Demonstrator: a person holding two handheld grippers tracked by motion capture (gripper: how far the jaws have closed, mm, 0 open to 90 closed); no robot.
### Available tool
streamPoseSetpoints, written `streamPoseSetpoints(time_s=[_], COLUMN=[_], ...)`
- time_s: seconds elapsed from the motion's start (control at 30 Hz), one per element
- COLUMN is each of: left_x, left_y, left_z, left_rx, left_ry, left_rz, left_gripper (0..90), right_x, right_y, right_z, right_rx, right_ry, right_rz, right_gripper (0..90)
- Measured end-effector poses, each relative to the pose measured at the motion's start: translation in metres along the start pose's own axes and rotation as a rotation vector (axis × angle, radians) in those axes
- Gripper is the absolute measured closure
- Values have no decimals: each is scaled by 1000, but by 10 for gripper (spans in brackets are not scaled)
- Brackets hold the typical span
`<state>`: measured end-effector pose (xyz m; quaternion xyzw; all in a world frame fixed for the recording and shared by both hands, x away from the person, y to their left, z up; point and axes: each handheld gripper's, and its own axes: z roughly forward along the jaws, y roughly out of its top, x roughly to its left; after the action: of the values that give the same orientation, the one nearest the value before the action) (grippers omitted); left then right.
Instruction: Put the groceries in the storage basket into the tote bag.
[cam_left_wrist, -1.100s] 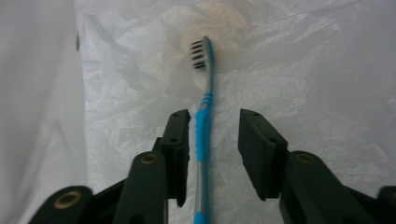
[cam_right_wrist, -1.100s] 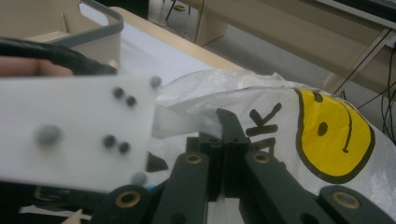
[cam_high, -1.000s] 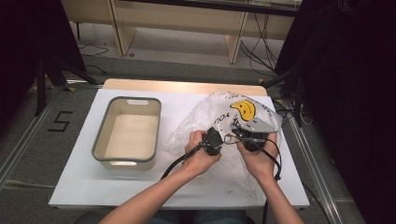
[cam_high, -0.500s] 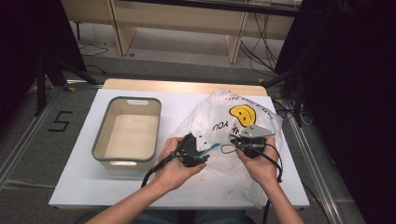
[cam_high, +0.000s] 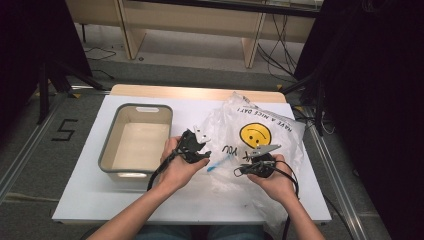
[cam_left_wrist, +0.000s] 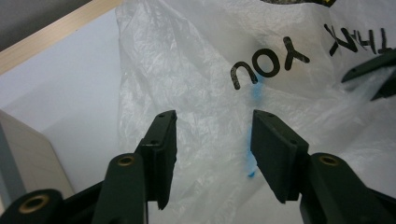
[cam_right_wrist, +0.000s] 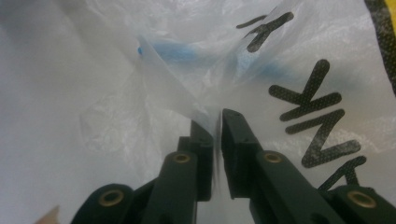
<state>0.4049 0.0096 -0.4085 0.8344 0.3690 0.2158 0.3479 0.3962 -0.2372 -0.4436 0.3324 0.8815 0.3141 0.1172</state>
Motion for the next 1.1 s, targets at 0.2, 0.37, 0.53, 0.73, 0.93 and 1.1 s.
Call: streamPoseSetpoints(time_s=[0.2, 0.37, 0.53, 0.73, 0.93, 1.1], left_x=[-2, -2, 1, 1, 1, 5], left_y=[-5, -7, -12, -16, -18, -22], left_z=[19, 29, 32, 31, 28, 28], left_rx=[44, 50, 61, 53, 36, 15], left_ry=[28, 31, 44, 26, 11, -5], left_rz=[-14, -26, -28, -26, -27, -25], left_gripper=[410, 374, 386, 396, 394, 393], right_x=[1, -5, -15, -28, -36, -38], right_y=[-5, -9, -19, -33, -46, -53], right_z=[-10, -38, -63, -78, -76, -71], right_rx=[-31, -185, -272, -307, -244, -235], right_ry=[51, 75, 35, -89, -175, -163], right_rz=[27, 77, 127, 210, 260, 254], right_gripper=[632, 551, 477, 434, 434, 421])
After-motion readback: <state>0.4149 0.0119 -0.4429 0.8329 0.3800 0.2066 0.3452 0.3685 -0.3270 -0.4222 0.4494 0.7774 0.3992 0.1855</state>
